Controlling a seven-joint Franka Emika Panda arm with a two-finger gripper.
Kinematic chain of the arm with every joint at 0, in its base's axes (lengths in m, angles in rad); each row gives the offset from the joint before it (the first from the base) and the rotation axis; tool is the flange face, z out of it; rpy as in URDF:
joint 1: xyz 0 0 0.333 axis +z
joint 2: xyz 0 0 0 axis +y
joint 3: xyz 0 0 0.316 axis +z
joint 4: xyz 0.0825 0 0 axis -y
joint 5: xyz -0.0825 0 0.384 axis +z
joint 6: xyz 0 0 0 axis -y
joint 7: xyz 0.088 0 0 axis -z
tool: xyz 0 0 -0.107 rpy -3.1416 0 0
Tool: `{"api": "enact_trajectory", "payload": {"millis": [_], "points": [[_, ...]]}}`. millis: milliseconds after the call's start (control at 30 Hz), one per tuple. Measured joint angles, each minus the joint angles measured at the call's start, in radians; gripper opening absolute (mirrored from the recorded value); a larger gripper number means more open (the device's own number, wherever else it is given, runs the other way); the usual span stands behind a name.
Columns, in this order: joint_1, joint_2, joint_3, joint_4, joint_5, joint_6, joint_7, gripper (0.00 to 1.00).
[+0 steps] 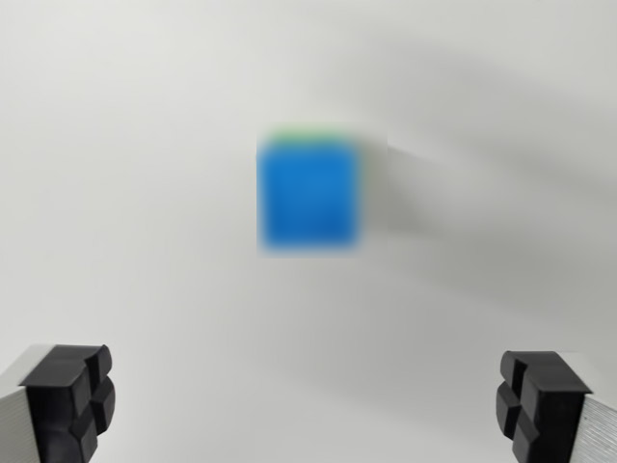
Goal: Stack cube
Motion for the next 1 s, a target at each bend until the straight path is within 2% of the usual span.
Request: {"api": "enact_trajectory", "payload": {"millis": [567, 1000], "points": [[0.000, -0.075, 0.000, 0.097, 0.000, -0.172, 0.000, 1.00], [0.000, -0.095, 0.000, 0.145, 0.000, -0.241, 0.000, 1.00]]}}
